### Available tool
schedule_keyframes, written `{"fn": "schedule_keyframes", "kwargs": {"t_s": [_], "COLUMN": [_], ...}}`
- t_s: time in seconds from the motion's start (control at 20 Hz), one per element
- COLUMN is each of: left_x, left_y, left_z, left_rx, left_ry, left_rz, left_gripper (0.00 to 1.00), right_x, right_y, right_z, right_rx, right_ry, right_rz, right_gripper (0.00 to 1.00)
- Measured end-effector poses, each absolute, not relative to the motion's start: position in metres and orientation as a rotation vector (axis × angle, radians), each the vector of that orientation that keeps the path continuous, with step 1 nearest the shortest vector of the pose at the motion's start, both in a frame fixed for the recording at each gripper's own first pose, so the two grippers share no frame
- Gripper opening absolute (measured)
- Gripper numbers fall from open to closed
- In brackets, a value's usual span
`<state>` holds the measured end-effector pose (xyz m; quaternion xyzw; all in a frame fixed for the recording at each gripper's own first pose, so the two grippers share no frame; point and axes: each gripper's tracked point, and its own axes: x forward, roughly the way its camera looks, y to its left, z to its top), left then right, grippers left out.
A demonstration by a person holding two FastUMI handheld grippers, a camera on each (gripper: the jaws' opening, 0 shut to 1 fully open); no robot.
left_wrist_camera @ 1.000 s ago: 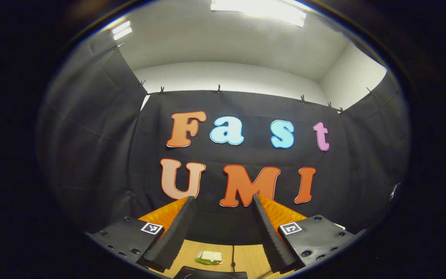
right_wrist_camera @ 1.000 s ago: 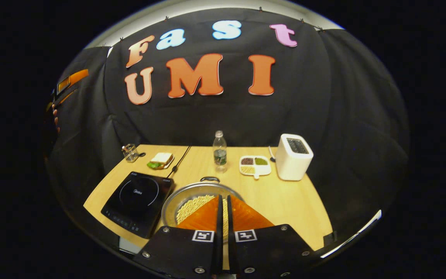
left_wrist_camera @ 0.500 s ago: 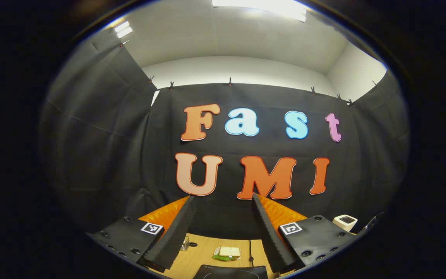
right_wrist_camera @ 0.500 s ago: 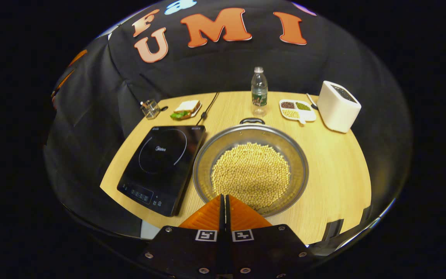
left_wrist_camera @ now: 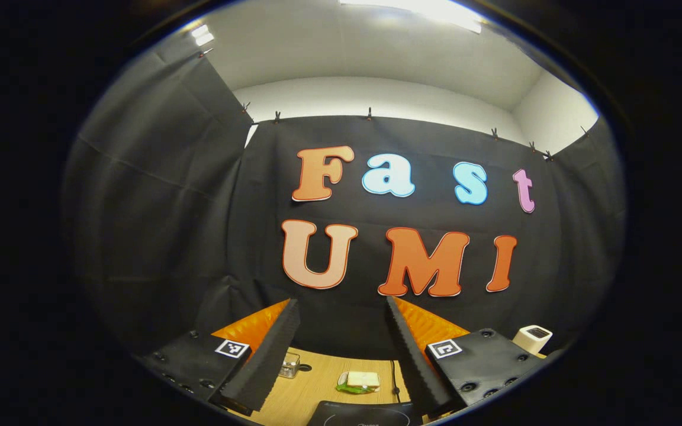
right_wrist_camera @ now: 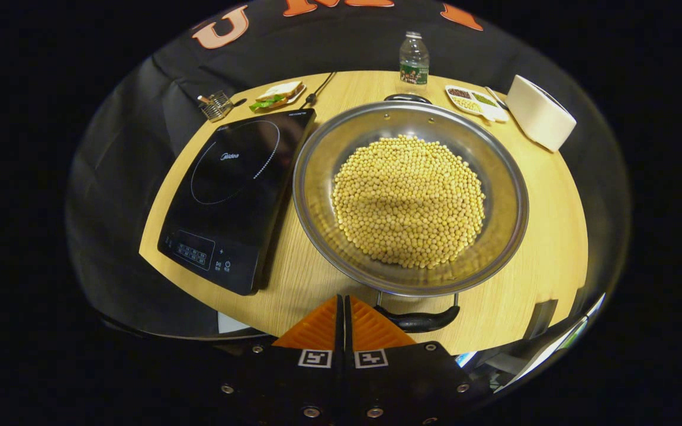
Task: First push the handle of the pot to place it horizontally, then grasp the pot with both hands and set it on the induction cooktop.
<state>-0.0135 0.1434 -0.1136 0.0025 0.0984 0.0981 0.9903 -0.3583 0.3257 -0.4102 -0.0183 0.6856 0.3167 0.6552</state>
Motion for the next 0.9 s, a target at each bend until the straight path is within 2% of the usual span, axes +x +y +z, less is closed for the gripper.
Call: {"fn": "schedule_keyframes", "kwargs": {"t_s": [0.1,0.15,0.2,0.25,0.35,0.4,0.45,0.55,0.65,0.85,0.9], "left_x": [-0.011,-0.010,-0.010,-0.009,-0.005,-0.006,-0.006,-0.005,-0.004,-0.004,-0.004], "left_y": [0.149,0.151,0.152,0.153,0.156,0.155,0.155,0.155,0.153,0.147,0.142], "left_z": [-0.119,-0.122,-0.127,-0.131,-0.137,-0.141,-0.145,-0.153,-0.156,-0.164,-0.167], "left_rx": [-0.006,-0.010,-0.014,-0.015,-0.020,-0.020,-0.019,-0.020,-0.014,-0.018,-0.029], "left_ry": [0.205,0.210,0.215,0.221,0.232,0.235,0.243,0.259,0.265,0.276,0.284], "left_rz": [0.192,0.187,0.181,0.175,0.160,0.152,0.148,0.140,0.132,0.142,0.142], "left_gripper": [0.97,0.94,0.97,0.94,0.94,0.97,0.94,0.91,0.97,0.97,0.94], "right_x": [-0.362,-0.364,-0.366,-0.367,-0.372,-0.375,-0.375,-0.371,-0.365,-0.355,-0.351], "right_y": [0.327,0.328,0.327,0.324,0.326,0.328,0.327,0.323,0.316,0.306,0.304], "right_z": [-0.415,-0.417,-0.421,-0.426,-0.431,-0.432,-0.432,-0.436,-0.440,-0.445,-0.447], "right_rx": [-0.026,-0.021,-0.026,-0.035,0.002,0.035,0.052,0.058,0.061,0.096,0.099], "right_ry": [1.586,1.603,1.620,1.637,1.663,1.678,1.687,1.684,1.684,1.697,1.691], "right_rz": [0.684,0.669,0.649,0.628,0.600,0.581,0.567,0.527,0.490,0.468,0.467], "right_gripper": [0.00,0.00,0.00,0.00,0.00,0.00,0.00,0.00,0.00,0.00,0.00]}}
